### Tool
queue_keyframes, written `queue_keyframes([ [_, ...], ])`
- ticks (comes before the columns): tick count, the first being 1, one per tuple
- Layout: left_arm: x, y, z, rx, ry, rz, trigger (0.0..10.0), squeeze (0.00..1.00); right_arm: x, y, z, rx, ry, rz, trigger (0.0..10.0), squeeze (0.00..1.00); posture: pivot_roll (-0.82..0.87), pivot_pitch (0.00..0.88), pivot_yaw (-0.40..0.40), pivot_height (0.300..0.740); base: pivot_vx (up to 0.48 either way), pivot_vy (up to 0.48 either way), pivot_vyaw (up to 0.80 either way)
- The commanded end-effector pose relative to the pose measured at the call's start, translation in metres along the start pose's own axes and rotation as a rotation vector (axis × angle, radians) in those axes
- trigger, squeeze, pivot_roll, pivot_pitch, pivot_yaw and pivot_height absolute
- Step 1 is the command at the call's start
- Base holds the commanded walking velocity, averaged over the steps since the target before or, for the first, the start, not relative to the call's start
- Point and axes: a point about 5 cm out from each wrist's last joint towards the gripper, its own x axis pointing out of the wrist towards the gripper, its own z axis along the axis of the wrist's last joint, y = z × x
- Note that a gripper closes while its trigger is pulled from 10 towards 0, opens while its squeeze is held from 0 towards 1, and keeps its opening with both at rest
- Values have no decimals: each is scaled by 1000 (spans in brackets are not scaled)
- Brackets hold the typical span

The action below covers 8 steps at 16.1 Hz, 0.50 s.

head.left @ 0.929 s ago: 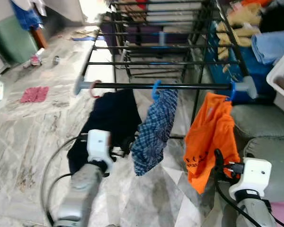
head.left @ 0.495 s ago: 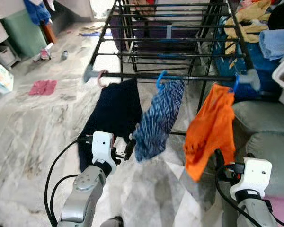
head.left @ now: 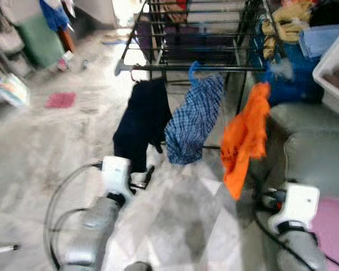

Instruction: Hang hanger

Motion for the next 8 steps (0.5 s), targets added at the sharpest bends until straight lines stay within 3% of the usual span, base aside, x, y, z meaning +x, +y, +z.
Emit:
queue_keyframes([
  [1,-3,9,1,37,10,22,10000,0,1,2,-1,5,-5,-7,10000,0,-40,41,68,740,-307,0,0],
  [3,-4,13,2,49,14,17,10000,0,5,9,-2,19,-10,-6,10000,0,-28,37,76,740,-281,0,0],
  [8,-6,11,0,15,28,20,10000,0,4,5,-5,11,-11,-10,10000,0,-30,40,73,740,0,0,0],
])
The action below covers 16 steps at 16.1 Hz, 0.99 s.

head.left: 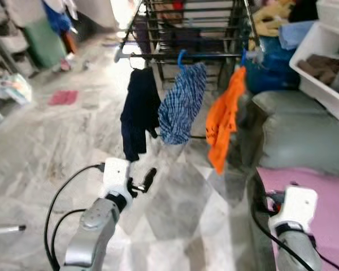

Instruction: Hang hanger

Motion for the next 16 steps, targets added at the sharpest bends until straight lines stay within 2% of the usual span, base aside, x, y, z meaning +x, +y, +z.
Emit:
queue_keyframes([
  [1,0,1,0,5,5,1,10000,0,1,0,2,-1,-11,10,10000,0,-33,34,67,740,0,435,0],
  [4,-2,1,-4,-21,13,14,10000,0,4,1,4,-10,-14,40,10000,0,-33,22,45,740,0,465,0],
  [7,-2,1,-6,-14,9,0,10000,0,7,2,3,-19,-14,59,10000,0,-26,0,41,740,0,480,0],
  [12,-2,0,-6,-10,13,2,10000,0,8,4,3,-15,-17,60,10000,0,-26,13,43,740,0,480,0],
  [16,-6,8,-5,-6,10,37,10000,0,5,6,3,-21,-17,68,10000,0,-18,33,43,740,0,480,0],
])
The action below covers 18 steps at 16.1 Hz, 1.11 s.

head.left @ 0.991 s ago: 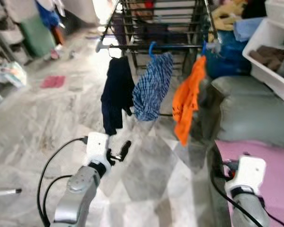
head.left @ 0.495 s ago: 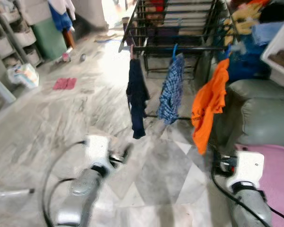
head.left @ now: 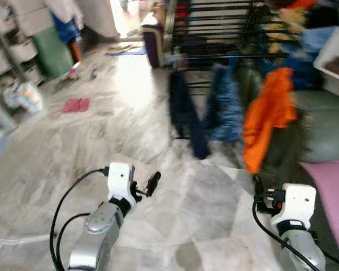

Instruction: Hang hanger

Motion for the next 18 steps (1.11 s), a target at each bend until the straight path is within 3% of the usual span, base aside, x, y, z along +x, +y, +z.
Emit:
queue_keyframes([
  [1,-3,10,3,12,-4,49,10000,0,2,5,5,-7,-22,20,10000,0,-17,43,47,740,0,480,0],
  [5,-5,19,12,53,-45,112,10000,0,7,5,10,32,-41,29,10000,0,-7,50,47,740,0,480,0],
  [10,-16,53,18,151,-78,326,10000,0,11,13,11,12,-49,59,10000,0,8,48,39,740,0,0,270],
  [18,-14,54,12,152,-71,348,10000,0,9,6,10,17,-46,32,10000,0,-6,42,42,740,0,0,100],
])
